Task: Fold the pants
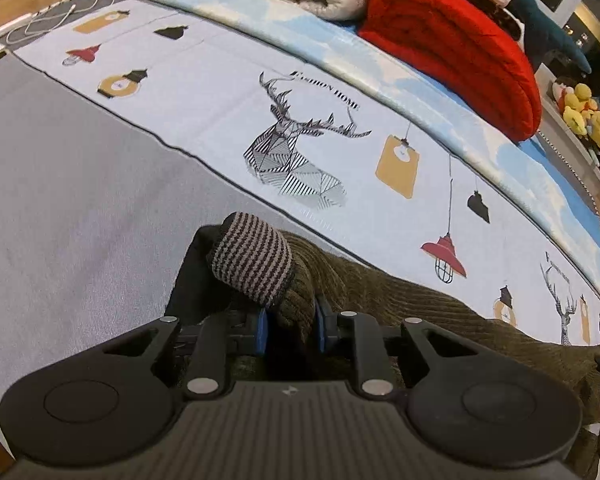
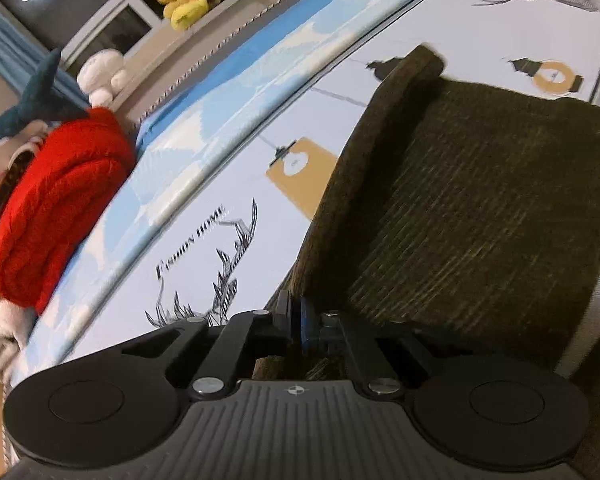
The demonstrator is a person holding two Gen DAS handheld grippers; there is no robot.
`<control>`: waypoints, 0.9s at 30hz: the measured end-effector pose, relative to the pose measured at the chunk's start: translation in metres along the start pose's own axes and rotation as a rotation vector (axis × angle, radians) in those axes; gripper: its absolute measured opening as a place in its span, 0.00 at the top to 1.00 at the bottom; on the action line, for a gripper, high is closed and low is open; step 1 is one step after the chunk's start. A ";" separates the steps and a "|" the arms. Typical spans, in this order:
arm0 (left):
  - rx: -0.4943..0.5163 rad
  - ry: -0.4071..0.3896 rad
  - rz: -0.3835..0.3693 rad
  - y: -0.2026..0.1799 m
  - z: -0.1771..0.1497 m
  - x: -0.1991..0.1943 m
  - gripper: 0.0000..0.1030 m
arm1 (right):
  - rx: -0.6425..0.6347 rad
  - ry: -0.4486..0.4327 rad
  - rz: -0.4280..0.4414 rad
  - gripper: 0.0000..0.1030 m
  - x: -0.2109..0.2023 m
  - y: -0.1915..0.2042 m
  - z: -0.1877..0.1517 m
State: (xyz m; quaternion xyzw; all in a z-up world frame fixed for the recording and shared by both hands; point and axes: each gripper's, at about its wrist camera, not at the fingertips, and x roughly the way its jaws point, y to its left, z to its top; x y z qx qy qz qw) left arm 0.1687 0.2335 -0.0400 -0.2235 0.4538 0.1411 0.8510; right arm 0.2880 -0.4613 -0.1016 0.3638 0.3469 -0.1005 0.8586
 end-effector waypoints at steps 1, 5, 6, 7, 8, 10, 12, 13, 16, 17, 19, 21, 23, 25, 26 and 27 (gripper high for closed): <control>-0.004 -0.002 -0.006 0.001 0.000 -0.002 0.77 | -0.001 -0.013 0.002 0.97 -0.010 0.001 0.002; -0.015 -0.017 -0.037 0.007 -0.001 -0.014 0.79 | -0.010 -0.066 0.036 0.97 -0.065 0.007 0.003; -0.018 -0.021 -0.045 0.008 -0.002 -0.019 0.79 | -0.012 -0.077 0.044 0.97 -0.081 0.006 0.003; -0.021 -0.025 -0.052 0.011 -0.004 -0.023 0.80 | -0.011 -0.090 0.052 0.97 -0.100 0.004 0.001; -0.021 -0.028 -0.058 0.013 -0.006 -0.028 0.80 | -0.012 -0.105 0.056 0.97 -0.120 0.001 -0.002; -0.012 -0.039 -0.066 0.018 -0.010 -0.039 0.81 | -0.041 -0.133 0.052 0.97 -0.160 -0.006 -0.014; 0.020 -0.052 -0.063 0.023 -0.017 -0.050 0.81 | -0.050 -0.131 0.036 0.97 -0.192 -0.020 -0.031; 0.039 -0.054 -0.058 0.025 -0.020 -0.054 0.82 | -0.027 -0.109 0.022 0.98 -0.208 -0.032 -0.043; 0.081 -0.025 -0.029 0.035 -0.028 -0.060 0.82 | 0.020 0.004 -0.047 0.98 -0.231 -0.067 -0.072; 0.085 -0.002 -0.016 0.039 -0.030 -0.059 0.82 | 0.040 0.063 -0.078 0.98 -0.231 -0.079 -0.079; 0.100 0.065 0.028 0.044 -0.035 -0.052 0.81 | 0.050 0.221 -0.140 0.97 -0.219 -0.101 -0.092; 0.082 0.152 0.042 0.050 -0.040 -0.040 0.81 | 0.107 0.315 -0.144 0.97 -0.210 -0.122 -0.095; 0.051 0.199 0.056 0.055 -0.044 -0.031 0.76 | 0.078 0.241 -0.178 0.94 -0.218 -0.133 -0.079; 0.012 0.191 0.055 0.060 -0.045 -0.032 0.72 | 0.065 0.108 -0.228 0.93 -0.234 -0.146 -0.057; -0.011 0.183 0.045 0.062 -0.045 -0.034 0.69 | 0.093 0.061 -0.239 0.93 -0.240 -0.157 -0.048; -0.032 0.176 0.033 0.064 -0.045 -0.035 0.68 | 0.123 0.027 -0.255 0.93 -0.244 -0.168 -0.041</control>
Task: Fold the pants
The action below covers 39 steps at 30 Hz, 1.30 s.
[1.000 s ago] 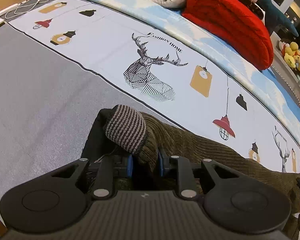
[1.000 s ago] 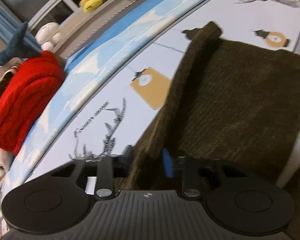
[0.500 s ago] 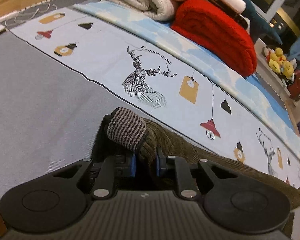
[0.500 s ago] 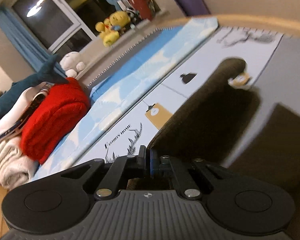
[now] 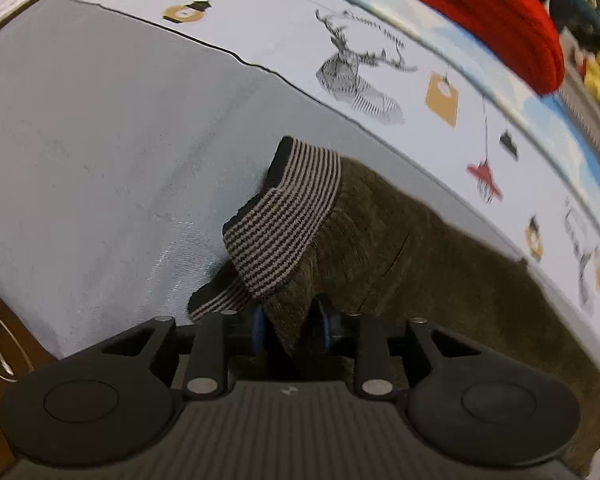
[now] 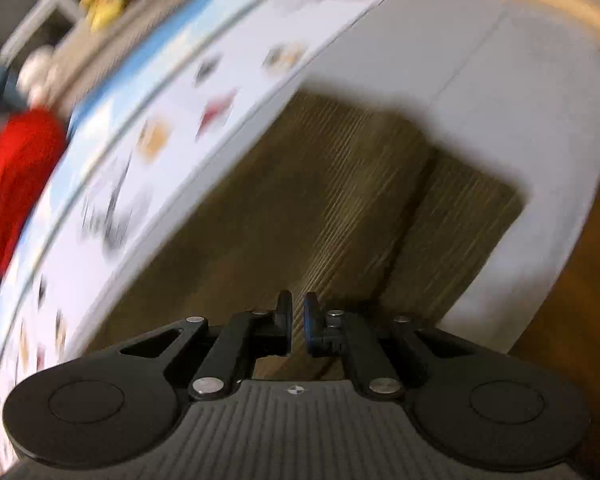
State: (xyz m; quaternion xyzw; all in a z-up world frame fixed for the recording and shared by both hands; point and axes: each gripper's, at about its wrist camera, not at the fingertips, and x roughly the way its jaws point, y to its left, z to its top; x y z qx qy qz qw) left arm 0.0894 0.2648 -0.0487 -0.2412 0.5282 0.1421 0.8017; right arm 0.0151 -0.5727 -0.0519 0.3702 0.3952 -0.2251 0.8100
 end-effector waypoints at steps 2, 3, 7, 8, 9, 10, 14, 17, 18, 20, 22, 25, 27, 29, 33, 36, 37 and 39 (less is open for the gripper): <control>-0.025 -0.002 -0.014 0.001 0.002 0.000 0.65 | 0.077 -0.021 -0.049 0.93 0.004 -0.023 0.013; -0.031 0.001 -0.011 0.001 0.003 0.002 0.65 | 0.109 -0.011 -0.065 0.93 0.009 -0.034 0.017; -0.054 0.024 0.017 -0.003 0.008 0.012 0.65 | 0.238 0.043 -0.064 0.92 0.030 -0.066 0.027; -0.058 0.028 0.024 -0.004 0.009 0.015 0.65 | 0.252 0.048 -0.063 0.89 0.035 -0.068 0.029; -0.056 0.030 0.029 -0.005 0.010 0.017 0.64 | 0.259 0.052 -0.066 0.88 0.039 -0.070 0.030; -0.048 0.030 0.034 -0.007 0.012 0.019 0.62 | 0.261 0.055 -0.073 0.87 0.043 -0.072 0.032; -0.010 0.032 0.048 -0.014 0.012 0.024 0.57 | 0.220 0.059 -0.062 0.87 0.059 -0.056 0.037; -0.011 0.033 0.042 -0.013 0.013 0.025 0.57 | 0.161 0.058 -0.076 0.87 0.068 -0.041 0.034; -0.011 0.033 0.041 -0.013 0.013 0.026 0.57 | 0.164 0.052 -0.059 0.87 0.071 -0.039 0.035; -0.002 0.034 0.041 -0.013 0.013 0.026 0.57 | 0.165 0.030 0.042 0.84 0.072 -0.031 0.038; 0.006 0.034 0.042 -0.014 0.013 0.026 0.57 | 0.123 -0.001 0.149 0.81 0.069 -0.019 0.042; 0.007 0.035 0.046 -0.014 0.013 0.026 0.56 | 0.079 -0.022 0.055 0.60 0.073 -0.013 0.043; 0.007 0.036 0.048 -0.016 0.014 0.027 0.56 | 0.113 0.011 -0.020 0.60 0.079 -0.020 0.042; 0.010 0.036 0.052 -0.016 0.014 0.027 0.56 | 0.129 0.024 -0.081 0.60 0.082 -0.025 0.041; 0.011 0.037 0.050 -0.016 0.014 0.028 0.56 | 0.231 -0.005 -0.107 0.60 0.072 -0.040 0.040; 0.014 0.039 0.046 -0.015 0.014 0.028 0.56 | 0.334 -0.084 -0.059 0.59 0.046 -0.051 0.042; 0.013 0.040 0.046 -0.015 0.014 0.028 0.56 | 0.336 -0.098 -0.043 0.59 0.041 -0.052 0.043; 0.010 0.041 0.046 -0.015 0.015 0.029 0.56 | 0.308 -0.112 -0.079 0.59 0.035 -0.053 0.044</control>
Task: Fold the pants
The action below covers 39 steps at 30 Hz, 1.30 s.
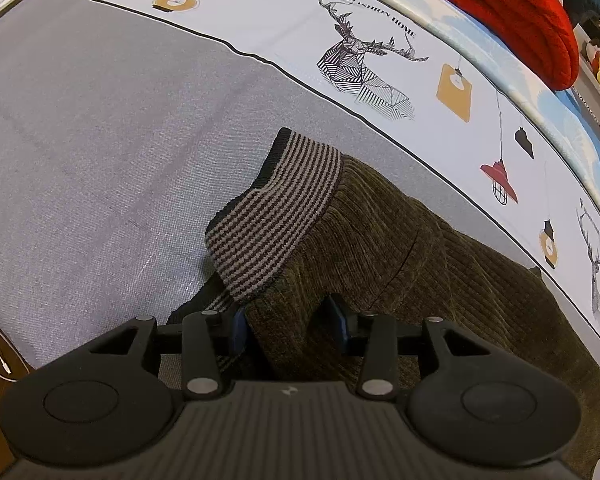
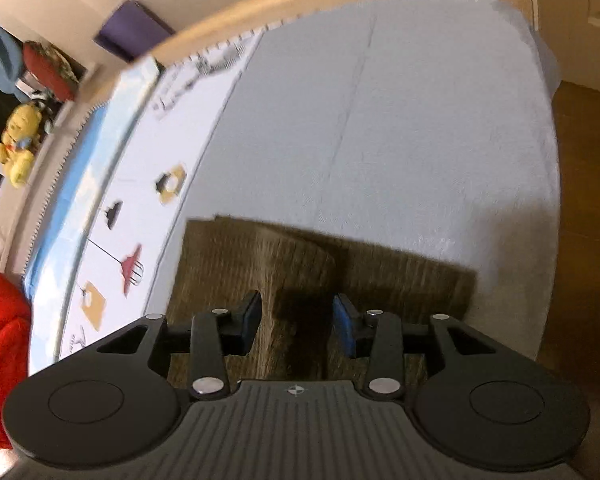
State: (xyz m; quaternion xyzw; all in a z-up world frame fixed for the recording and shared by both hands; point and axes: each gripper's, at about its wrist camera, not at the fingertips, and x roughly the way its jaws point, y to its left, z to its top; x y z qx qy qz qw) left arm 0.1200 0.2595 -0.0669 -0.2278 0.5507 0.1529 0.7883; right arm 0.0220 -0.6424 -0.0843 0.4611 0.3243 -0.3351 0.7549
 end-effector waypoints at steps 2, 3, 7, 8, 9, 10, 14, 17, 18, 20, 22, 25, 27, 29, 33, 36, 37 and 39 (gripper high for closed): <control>0.004 -0.002 0.005 -0.001 0.000 0.000 0.56 | -0.099 0.038 -0.099 0.60 0.003 0.003 -0.004; 0.007 -0.003 0.007 -0.002 0.000 0.000 0.55 | -0.139 0.070 -0.127 0.60 0.010 0.007 -0.007; 0.017 -0.004 0.016 -0.006 0.000 0.001 0.52 | -0.151 0.130 -0.060 0.60 0.029 0.016 -0.010; 0.021 -0.004 0.020 -0.007 -0.001 0.001 0.52 | -0.165 0.129 -0.048 0.60 0.035 0.021 -0.011; 0.023 -0.006 0.022 -0.007 -0.001 0.001 0.52 | -0.170 0.131 -0.034 0.59 0.039 0.023 -0.012; 0.025 -0.006 0.022 -0.007 -0.002 0.001 0.52 | -0.165 0.134 -0.020 0.59 0.042 0.024 -0.013; 0.026 -0.005 0.011 -0.005 -0.002 0.001 0.52 | -0.132 0.143 0.016 0.52 0.050 0.025 -0.017; 0.024 -0.003 0.002 -0.003 -0.001 0.001 0.52 | -0.162 0.127 0.006 0.47 0.048 0.030 -0.020; 0.024 -0.002 0.000 -0.003 -0.001 0.001 0.52 | -0.172 0.125 0.008 0.45 0.049 0.033 -0.020; 0.022 0.000 0.000 -0.002 0.000 0.002 0.52 | -0.182 0.122 0.010 0.44 0.054 0.036 -0.020; 0.022 -0.001 0.002 -0.003 0.000 0.001 0.52 | -0.180 0.118 0.011 0.50 0.055 0.037 -0.020; 0.025 -0.006 0.007 -0.003 -0.001 0.001 0.54 | -0.177 0.093 0.059 0.88 0.042 0.036 -0.018; 0.025 -0.010 0.014 -0.002 -0.002 0.000 0.60 | -0.211 0.028 0.059 0.95 0.024 0.039 -0.015; 0.020 -0.017 0.010 0.000 -0.003 -0.003 0.68 | -0.229 -0.036 0.099 0.97 0.004 0.042 -0.012; 0.046 -0.043 -0.012 0.001 -0.006 -0.011 0.81 | -0.199 -0.136 0.115 0.98 -0.036 0.029 -0.006; 0.087 -0.067 -0.061 0.002 -0.011 -0.023 0.85 | -0.121 -0.128 0.030 0.98 -0.048 0.004 -0.002; 0.104 -0.066 -0.074 0.003 -0.014 -0.026 0.85 | -0.100 -0.108 -0.006 0.98 -0.046 -0.005 -0.001; 0.156 -0.042 -0.073 0.004 -0.020 -0.027 0.86 | -0.076 -0.050 -0.078 0.98 -0.036 -0.019 0.001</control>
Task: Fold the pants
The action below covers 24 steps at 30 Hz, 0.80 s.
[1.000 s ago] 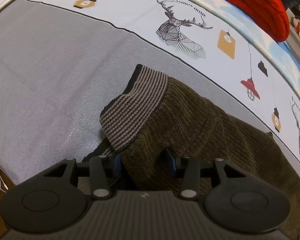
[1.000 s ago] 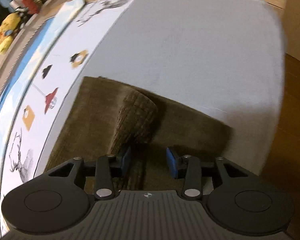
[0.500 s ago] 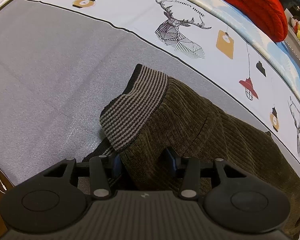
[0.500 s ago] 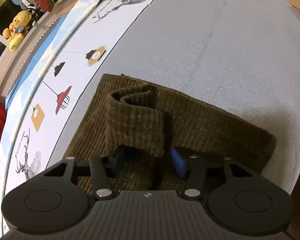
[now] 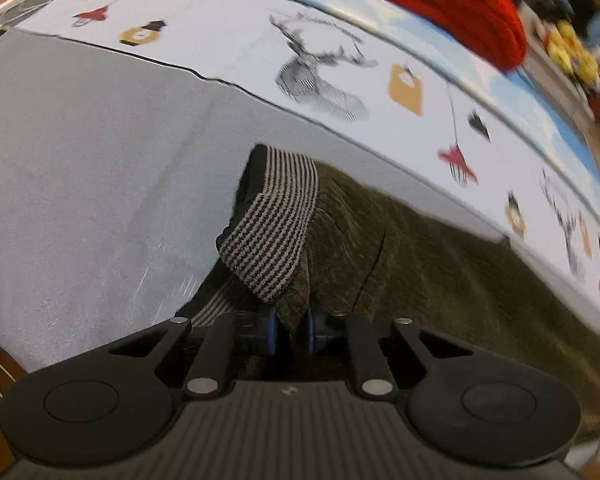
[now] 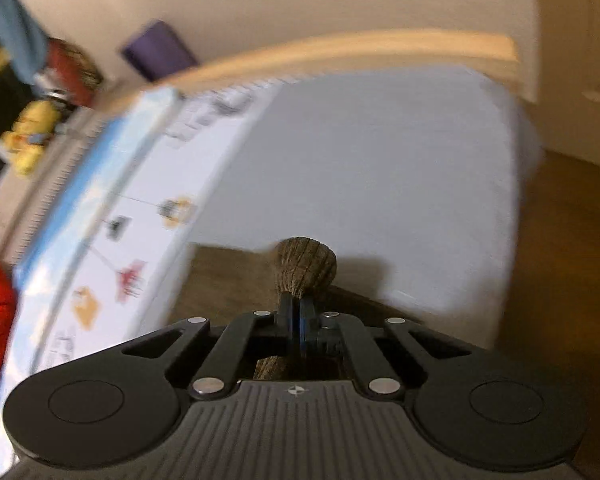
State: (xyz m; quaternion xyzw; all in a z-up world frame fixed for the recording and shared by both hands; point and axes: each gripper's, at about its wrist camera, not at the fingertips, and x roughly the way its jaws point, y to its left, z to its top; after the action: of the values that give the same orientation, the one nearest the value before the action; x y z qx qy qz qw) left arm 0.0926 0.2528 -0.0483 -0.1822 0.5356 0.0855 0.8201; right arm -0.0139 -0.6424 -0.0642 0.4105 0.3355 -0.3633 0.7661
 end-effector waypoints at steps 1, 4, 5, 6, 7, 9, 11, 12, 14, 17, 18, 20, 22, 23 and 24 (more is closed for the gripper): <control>0.017 0.029 0.006 0.001 -0.002 0.003 0.86 | 0.004 0.044 -0.032 0.98 0.008 -0.006 0.000; 0.017 0.095 0.004 0.009 -0.006 0.009 0.86 | 0.017 0.125 -0.105 0.98 0.026 -0.019 -0.002; 0.006 0.102 -0.005 0.013 -0.006 0.008 0.86 | 0.017 0.125 -0.099 0.98 0.026 -0.020 -0.002; -0.002 0.097 -0.013 0.014 -0.007 0.007 0.86 | 0.003 0.116 -0.093 0.98 0.025 -0.018 -0.001; -0.004 0.089 -0.020 0.015 -0.007 0.005 0.86 | -0.018 0.106 -0.093 0.98 0.023 -0.015 -0.001; 0.000 0.088 -0.018 0.015 -0.008 0.003 0.86 | -0.044 0.101 -0.115 0.98 0.021 -0.013 -0.003; 0.005 0.107 -0.013 0.014 -0.009 0.004 0.86 | -0.025 0.102 -0.153 0.98 0.021 -0.015 -0.005; 0.013 0.125 -0.010 0.014 -0.010 0.006 0.86 | -0.021 0.101 -0.163 0.98 0.021 -0.014 -0.005; 0.042 0.149 -0.009 0.012 -0.011 0.006 0.86 | -0.036 0.095 -0.173 0.98 0.022 -0.006 -0.007; 0.050 0.130 -0.016 0.014 -0.008 0.003 0.80 | -0.045 0.094 -0.144 0.97 0.022 0.001 -0.007; 0.037 0.105 -0.018 0.016 -0.006 -0.001 0.76 | -0.074 0.096 -0.145 0.97 0.022 0.005 -0.008; -0.005 0.056 -0.010 0.025 -0.003 -0.009 0.53 | -0.113 0.098 -0.150 0.89 0.021 0.011 -0.009; -0.048 0.016 -0.010 0.031 0.002 -0.012 0.42 | -0.136 0.117 -0.136 0.68 0.024 0.014 -0.010; -0.065 0.010 -0.003 0.032 0.004 -0.011 0.42 | -0.145 0.126 -0.139 0.65 0.026 0.015 -0.012; -0.077 0.011 0.006 0.033 0.007 -0.009 0.42 | -0.152 0.134 -0.143 0.65 0.028 0.016 -0.013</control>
State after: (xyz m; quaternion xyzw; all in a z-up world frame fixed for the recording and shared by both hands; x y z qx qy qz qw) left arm 0.0837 0.2859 -0.0447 -0.2126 0.5368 0.1076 0.8093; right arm 0.0108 -0.6326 -0.0860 0.3498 0.4409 -0.3622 0.7430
